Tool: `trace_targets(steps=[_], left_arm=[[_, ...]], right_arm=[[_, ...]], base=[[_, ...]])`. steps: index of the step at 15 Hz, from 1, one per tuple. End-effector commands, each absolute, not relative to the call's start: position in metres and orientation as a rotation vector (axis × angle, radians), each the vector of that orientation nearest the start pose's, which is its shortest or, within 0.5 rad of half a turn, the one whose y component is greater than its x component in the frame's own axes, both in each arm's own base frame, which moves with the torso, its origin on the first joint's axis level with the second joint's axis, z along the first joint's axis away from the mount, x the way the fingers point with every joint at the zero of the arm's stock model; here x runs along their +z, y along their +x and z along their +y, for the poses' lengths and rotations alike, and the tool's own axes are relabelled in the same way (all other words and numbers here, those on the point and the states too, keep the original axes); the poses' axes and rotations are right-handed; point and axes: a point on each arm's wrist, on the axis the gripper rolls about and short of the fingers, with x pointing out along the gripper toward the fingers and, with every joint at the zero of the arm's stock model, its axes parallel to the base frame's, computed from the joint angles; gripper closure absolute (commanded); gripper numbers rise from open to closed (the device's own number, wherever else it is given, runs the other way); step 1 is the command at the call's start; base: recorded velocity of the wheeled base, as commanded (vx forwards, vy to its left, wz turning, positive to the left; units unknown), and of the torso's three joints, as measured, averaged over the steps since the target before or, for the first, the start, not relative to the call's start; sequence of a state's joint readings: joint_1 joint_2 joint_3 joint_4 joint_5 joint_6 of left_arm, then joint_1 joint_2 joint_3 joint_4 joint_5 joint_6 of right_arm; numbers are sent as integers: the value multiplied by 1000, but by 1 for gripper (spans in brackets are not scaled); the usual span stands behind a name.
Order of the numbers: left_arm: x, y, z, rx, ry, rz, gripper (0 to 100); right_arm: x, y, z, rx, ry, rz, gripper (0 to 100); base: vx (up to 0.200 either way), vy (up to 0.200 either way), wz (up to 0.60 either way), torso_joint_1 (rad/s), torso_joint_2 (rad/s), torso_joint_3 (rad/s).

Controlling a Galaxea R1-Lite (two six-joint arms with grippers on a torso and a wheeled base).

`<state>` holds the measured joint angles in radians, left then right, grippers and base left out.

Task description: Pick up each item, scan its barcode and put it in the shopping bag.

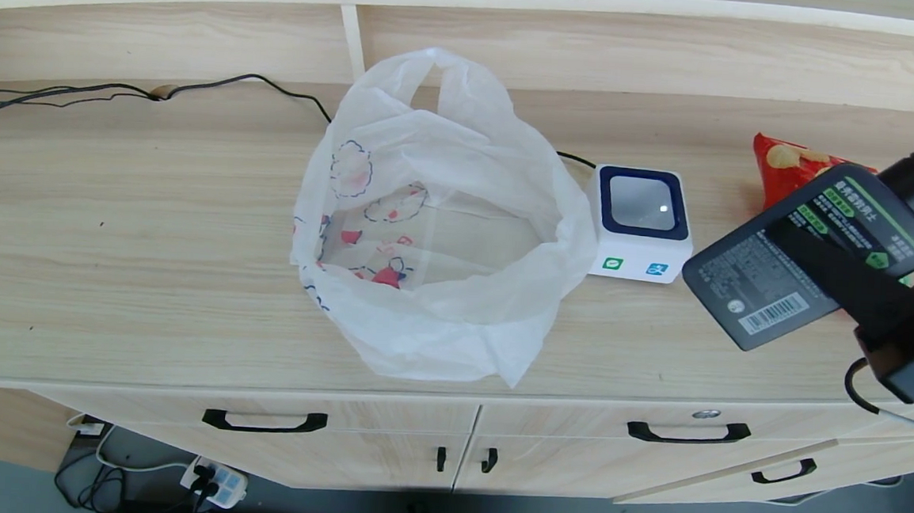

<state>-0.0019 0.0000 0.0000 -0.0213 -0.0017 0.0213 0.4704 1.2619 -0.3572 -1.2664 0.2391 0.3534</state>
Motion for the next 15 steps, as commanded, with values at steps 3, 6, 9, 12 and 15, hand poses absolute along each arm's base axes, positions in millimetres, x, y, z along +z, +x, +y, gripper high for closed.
trace_targets(steps=[3, 6, 9, 12, 15], left_arm=[[78, -23, 0, -3, 21, -20, 0], [78, -23, 0, -3, 23, -20, 0], [78, -23, 0, -4, 23, -20, 0], [78, -23, 0, -3, 23, -20, 0], [78, -23, 0, -3, 23, -20, 0]], right_arm=[[230, 150, 88, 855, 377, -210, 100], [252, 154, 118, 1054, 475, -190, 100], [264, 158, 148, 1218, 536, -145, 100], [265, 147, 156, 1412, 522, -83, 100], [272, 139, 154, 1506, 551, -51, 100]], base=[[0, 0, 0, 0, 0, 0], [0, 0, 0, 0, 0, 0], [0, 0, 0, 0, 0, 0], [0, 0, 0, 0, 0, 0], [0, 0, 0, 0, 0, 0]])
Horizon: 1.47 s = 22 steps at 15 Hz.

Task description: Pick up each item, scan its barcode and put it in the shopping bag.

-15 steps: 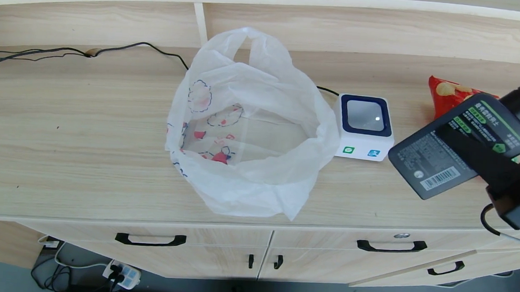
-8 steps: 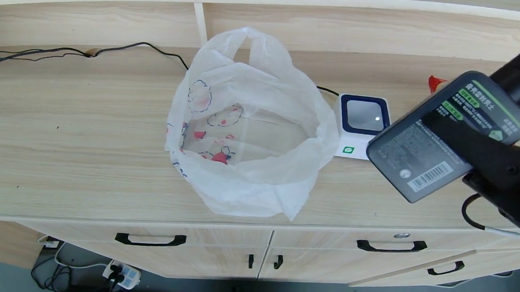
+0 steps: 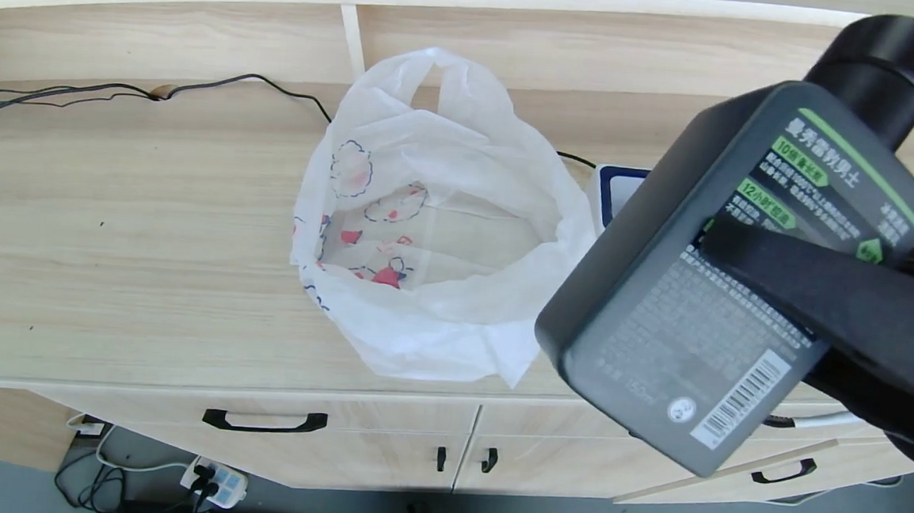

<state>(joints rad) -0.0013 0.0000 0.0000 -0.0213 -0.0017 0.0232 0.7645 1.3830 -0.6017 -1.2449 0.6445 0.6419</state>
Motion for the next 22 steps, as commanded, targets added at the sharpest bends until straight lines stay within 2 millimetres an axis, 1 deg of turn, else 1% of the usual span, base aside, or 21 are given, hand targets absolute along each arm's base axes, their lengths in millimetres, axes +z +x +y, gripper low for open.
trace_targets(steps=[1, 4, 6, 7, 14, 16, 17, 18, 19, 20, 21, 22], left_arm=[[78, -23, 0, -4, 23, -22, 0], [78, -23, 0, -3, 25, -20, 0], [78, -23, 0, -3, 25, -20, 0], [78, -23, 0, -3, 25, -20, 0], [78, -23, 0, -4, 25, -20, 0], [78, -23, 0, -3, 25, -20, 0], [78, -23, 0, -3, 25, -20, 0], [78, -23, 0, -3, 25, -20, 0], [78, -23, 0, -3, 23, -20, 0], [78, -23, 0, -3, 23, -20, 0], [78, -23, 0, -3, 23, -20, 0], [78, -23, 0, -3, 23, -22, 0]], right_arm=[[273, 140, 155, 1510, 563, -40, 100], [288, 152, 166, 1521, 581, -79, 100], [294, 159, 173, 1519, 576, -102, 100], [304, 163, 179, 1530, 572, -148, 100], [300, 164, 182, 1528, 570, -130, 100], [295, 169, 180, 1461, 546, -163, 100], [292, 175, 180, 1400, 519, -192, 100], [283, 200, 176, 1205, 389, -296, 100], [278, 217, 164, 1081, 295, -348, 100], [278, 233, 146, 964, 198, -402, 100], [278, 250, 123, 820, 66, -452, 100], [276, 263, 95, 689, -69, -476, 100]], base=[[0, 0, 0, 0, 0, 0], [0, 0, 0, 0, 0, 0], [0, 0, 0, 0, 0, 0], [0, 0, 0, 0, 0, 0], [0, 0, 0, 0, 0, 0], [0, 0, 0, 0, 0, 0], [0, 0, 0, 0, 0, 0], [0, 0, 0, 0, 0, 0], [0, 0, 0, 0, 0, 0], [0, 0, 0, 0, 0, 0], [0, 0, 0, 0, 0, 0], [0, 0, 0, 0, 0, 0]])
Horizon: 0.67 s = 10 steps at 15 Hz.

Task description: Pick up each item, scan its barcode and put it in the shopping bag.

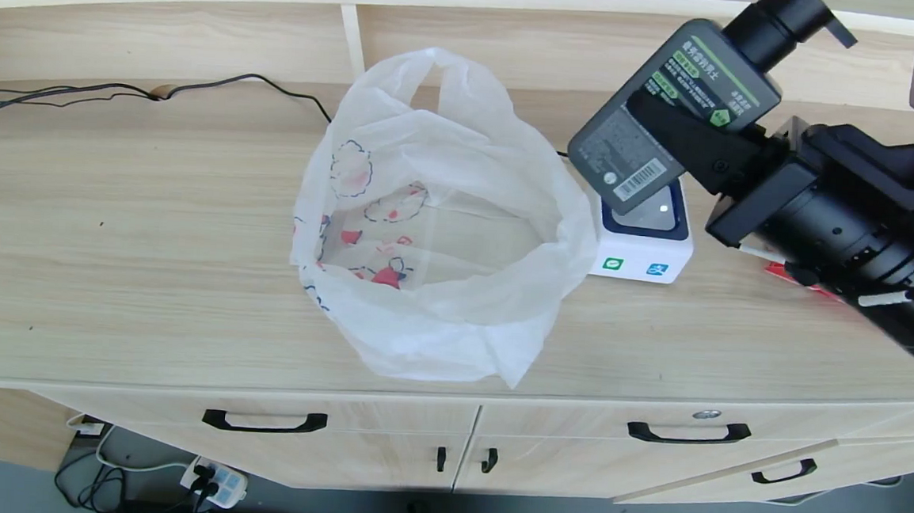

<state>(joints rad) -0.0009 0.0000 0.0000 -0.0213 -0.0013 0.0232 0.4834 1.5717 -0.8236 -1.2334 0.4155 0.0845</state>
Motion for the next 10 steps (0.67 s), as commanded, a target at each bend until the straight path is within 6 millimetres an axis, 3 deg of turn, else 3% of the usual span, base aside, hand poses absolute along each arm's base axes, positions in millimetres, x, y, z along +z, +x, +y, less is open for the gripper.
trace_targets(steps=[1, 2, 3, 7, 10], left_arm=[[78, -23, 0, -3, 23, -20, 0], [78, -23, 0, -3, 23, -20, 0], [78, -23, 0, -3, 23, -20, 0], [78, -23, 0, -3, 23, -22, 0], [78, -23, 0, -3, 23, -20, 0]], right_arm=[[277, 273, 65, 583, -222, -508, 100], [283, 279, 49, 583, -373, -551, 100], [283, 285, 46, 606, -462, -560, 100], [283, 289, 48, 592, -671, -636, 100], [301, 286, 51, 521, -854, -763, 100]], base=[[0, 0, 0, 0, 0, 0], [0, 0, 0, 0, 0, 0], [0, 0, 0, 0, 0, 0], [0, 0, 0, 0, 0, 0], [0, 0, 0, 0, 0, 0]])
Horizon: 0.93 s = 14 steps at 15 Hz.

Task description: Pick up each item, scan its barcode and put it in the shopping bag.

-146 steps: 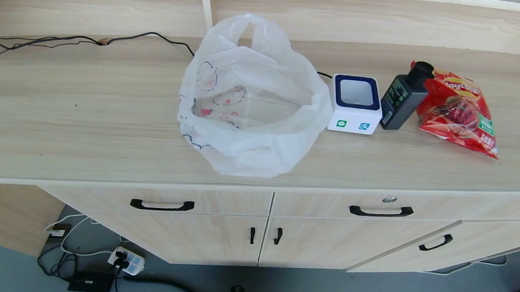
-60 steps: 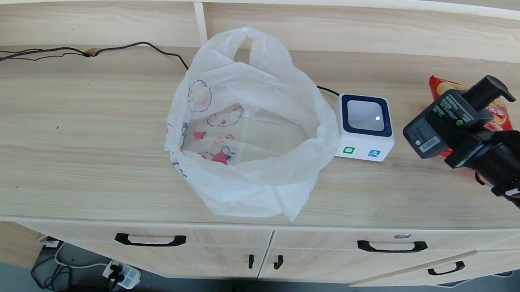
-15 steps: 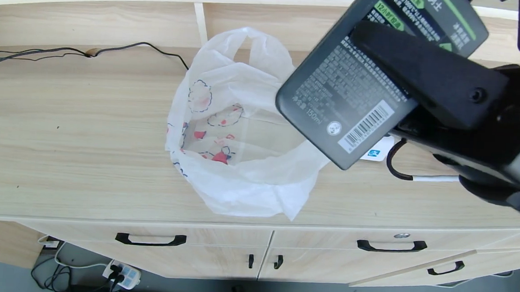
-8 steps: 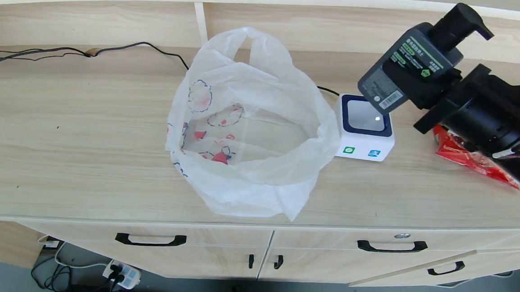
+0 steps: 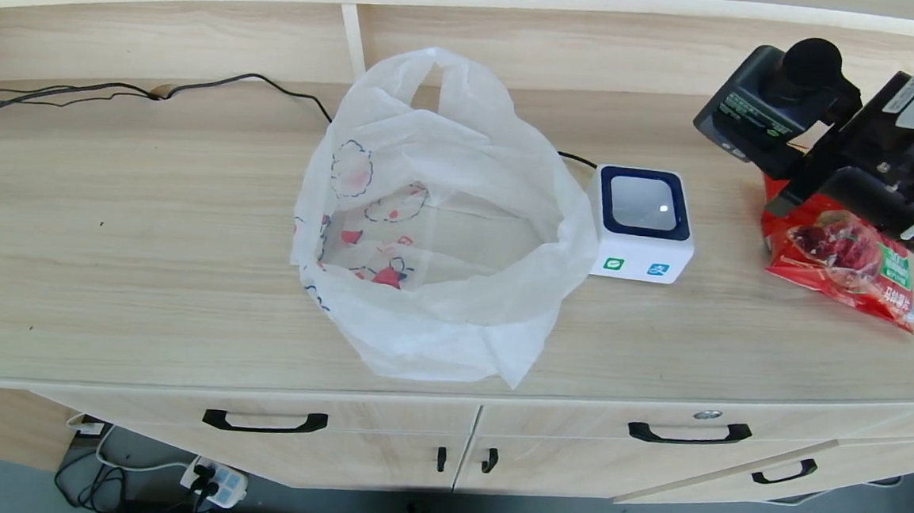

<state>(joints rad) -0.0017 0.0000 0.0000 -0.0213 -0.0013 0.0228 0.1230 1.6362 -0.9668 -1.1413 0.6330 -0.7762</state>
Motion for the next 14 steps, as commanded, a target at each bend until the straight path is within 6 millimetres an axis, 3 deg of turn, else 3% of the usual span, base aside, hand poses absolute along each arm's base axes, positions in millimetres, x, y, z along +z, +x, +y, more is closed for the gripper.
trace_targets(steps=[1, 6, 7, 12, 14], left_arm=[[78, -23, 0, -3, 23, -20, 0], [78, -23, 0, -3, 25, -26, 0], [78, -23, 0, -3, 23, -25, 0], [79, -23, 0, -2, 43, -28, 0], [79, -23, 0, -2, 41, -29, 0]], right_arm=[[296, 287, 60, 533, -905, -786, 100], [255, 295, 94, 629, -980, -792, 100], [247, 304, 102, 625, -962, -829, 100], [243, 313, 91, 621, -950, -832, 100], [248, 313, 77, 586, -941, -811, 100]], base=[[0, 0, 0, 0, 0, 0], [0, 0, 0, 0, 0, 0], [0, 0, 0, 0, 0, 0], [0, 0, 0, 0, 0, 0], [0, 0, 0, 0, 0, 0]])
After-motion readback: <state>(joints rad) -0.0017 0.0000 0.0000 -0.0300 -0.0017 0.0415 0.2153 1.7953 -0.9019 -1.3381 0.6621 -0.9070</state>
